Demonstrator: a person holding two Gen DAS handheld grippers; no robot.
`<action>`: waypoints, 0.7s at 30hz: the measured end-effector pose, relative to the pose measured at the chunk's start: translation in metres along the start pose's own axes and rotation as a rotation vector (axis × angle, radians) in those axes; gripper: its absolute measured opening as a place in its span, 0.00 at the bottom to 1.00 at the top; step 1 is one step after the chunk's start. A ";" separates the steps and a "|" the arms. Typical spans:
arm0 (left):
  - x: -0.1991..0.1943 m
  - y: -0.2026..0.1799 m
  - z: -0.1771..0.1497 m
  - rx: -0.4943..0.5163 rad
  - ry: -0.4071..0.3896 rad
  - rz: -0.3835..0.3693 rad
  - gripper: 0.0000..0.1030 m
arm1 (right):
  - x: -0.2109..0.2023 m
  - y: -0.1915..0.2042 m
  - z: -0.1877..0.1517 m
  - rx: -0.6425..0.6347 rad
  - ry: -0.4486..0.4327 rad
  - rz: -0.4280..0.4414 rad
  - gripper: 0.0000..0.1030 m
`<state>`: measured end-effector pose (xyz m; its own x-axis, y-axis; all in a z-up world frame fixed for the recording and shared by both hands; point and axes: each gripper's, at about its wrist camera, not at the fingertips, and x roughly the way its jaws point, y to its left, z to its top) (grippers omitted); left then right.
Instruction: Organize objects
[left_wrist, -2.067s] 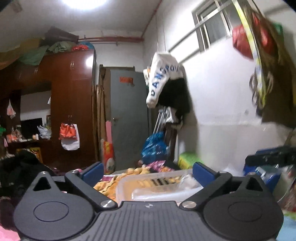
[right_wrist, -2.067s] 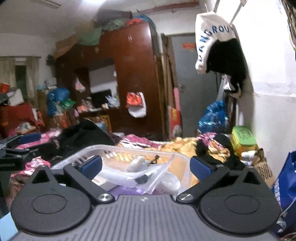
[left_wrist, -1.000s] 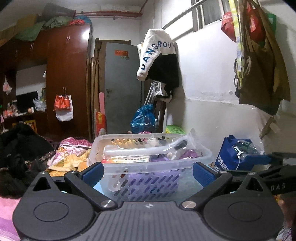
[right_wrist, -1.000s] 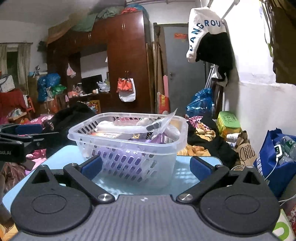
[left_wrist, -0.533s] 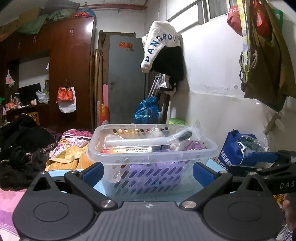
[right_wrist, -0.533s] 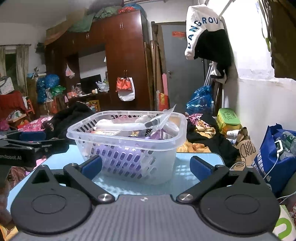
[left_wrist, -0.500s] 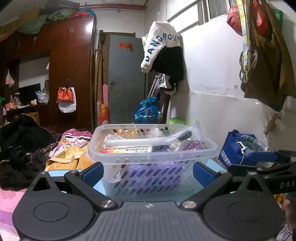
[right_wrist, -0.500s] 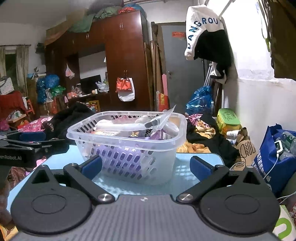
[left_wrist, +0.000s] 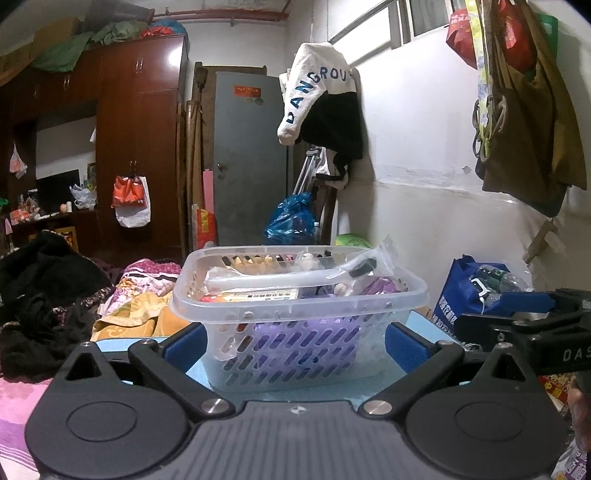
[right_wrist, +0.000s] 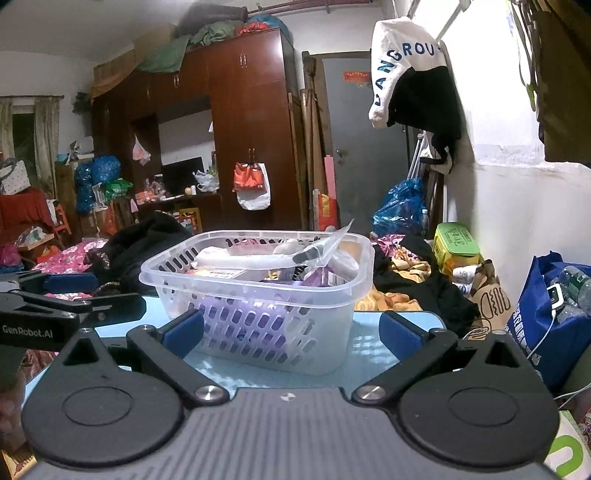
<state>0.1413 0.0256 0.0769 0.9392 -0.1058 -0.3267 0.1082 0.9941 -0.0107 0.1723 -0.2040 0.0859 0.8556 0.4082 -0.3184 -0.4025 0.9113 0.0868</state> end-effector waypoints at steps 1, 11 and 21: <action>-0.001 0.001 0.000 -0.002 0.000 -0.003 1.00 | 0.000 0.000 0.000 0.001 0.000 0.000 1.00; 0.000 0.003 -0.001 -0.016 0.006 -0.011 1.00 | -0.002 -0.001 0.003 0.015 0.003 -0.004 1.00; -0.001 -0.002 0.000 -0.015 -0.005 -0.014 1.00 | -0.005 -0.005 0.005 0.020 -0.010 -0.002 1.00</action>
<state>0.1404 0.0242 0.0772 0.9392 -0.1196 -0.3218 0.1162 0.9928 -0.0297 0.1712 -0.2106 0.0914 0.8595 0.4067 -0.3095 -0.3941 0.9130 0.1052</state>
